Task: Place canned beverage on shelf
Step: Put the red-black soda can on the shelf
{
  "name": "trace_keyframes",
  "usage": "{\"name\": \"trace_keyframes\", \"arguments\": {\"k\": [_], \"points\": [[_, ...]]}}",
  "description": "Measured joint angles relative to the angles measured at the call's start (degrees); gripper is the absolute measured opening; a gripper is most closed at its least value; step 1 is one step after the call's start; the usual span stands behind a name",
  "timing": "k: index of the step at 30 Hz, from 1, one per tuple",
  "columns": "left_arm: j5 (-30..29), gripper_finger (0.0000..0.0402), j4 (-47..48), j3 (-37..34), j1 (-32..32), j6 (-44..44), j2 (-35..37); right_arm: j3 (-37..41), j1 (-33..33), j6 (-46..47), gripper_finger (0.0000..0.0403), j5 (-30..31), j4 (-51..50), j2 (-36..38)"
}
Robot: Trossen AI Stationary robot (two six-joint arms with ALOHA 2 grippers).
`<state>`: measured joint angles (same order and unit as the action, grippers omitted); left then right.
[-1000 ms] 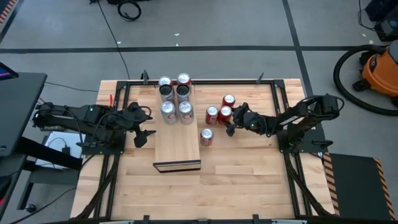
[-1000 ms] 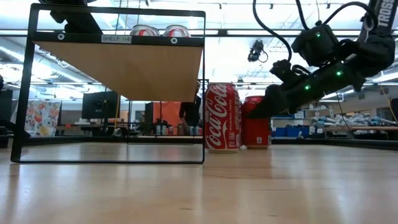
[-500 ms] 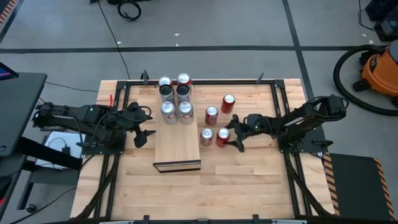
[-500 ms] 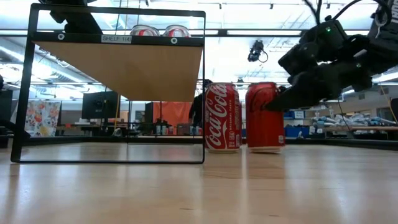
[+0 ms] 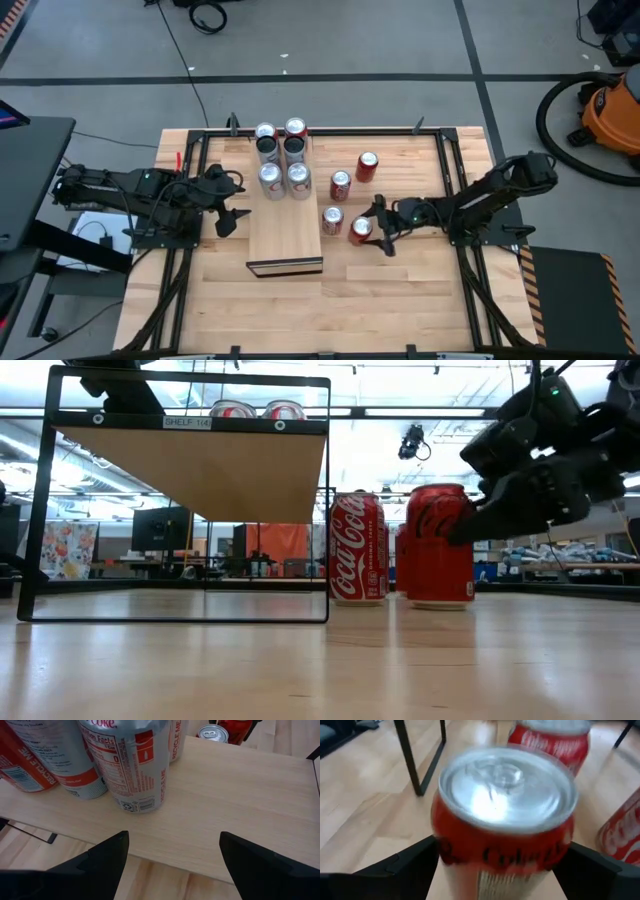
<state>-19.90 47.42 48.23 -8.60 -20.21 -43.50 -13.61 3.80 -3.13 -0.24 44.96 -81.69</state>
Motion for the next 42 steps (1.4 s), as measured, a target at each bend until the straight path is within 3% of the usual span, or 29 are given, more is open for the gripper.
{"name": "trace_keyframes", "arguments": {"k": [8, 15, 20, 22, 30, 37, 42], "points": [[0.0, 0.0322, 0.0, 0.0, 0.0, -0.3, 0.0, -0.1, 6.5, -1.5, 0.0361, 13.2, -6.7, 3.0], [0.0, 0.0322, 0.0, 0.0, 0.0, -0.3, 0.0, -0.1, 10.6, -1.6, 0.035, 37.0, -21.3, 9.4], [0.0, 0.0322, 0.0, 0.0, 0.0, -0.3, 0.0, -0.1, 12.2, 0.7, 0.0348, 49.5, -29.7, 15.0], [0.0, 0.0322, 0.0, 0.0, 0.0, -0.3, 0.0, -0.1, 12.3, 4.1, 0.0348, 50.3, -29.7, 16.7], [0.0, 0.0322, 0.0, 0.0, 0.0, -0.3, 0.0, -0.1, 13.0, 18.4, 0.0348, 37.2, -28.3, 17.3], [0.0, 0.0322, 0.0, 0.0, 0.0, -0.3, 0.0, -0.1, 16.8, 19.5, 0.0348, 43.8, -15.3, 8.3], [0.0, 0.0322, -0.1, 0.0, 0.0, -0.2, 0.0, -0.2, 17.1, 16.2, 0.0348, 45.3, 0.6, -0.4]]}}
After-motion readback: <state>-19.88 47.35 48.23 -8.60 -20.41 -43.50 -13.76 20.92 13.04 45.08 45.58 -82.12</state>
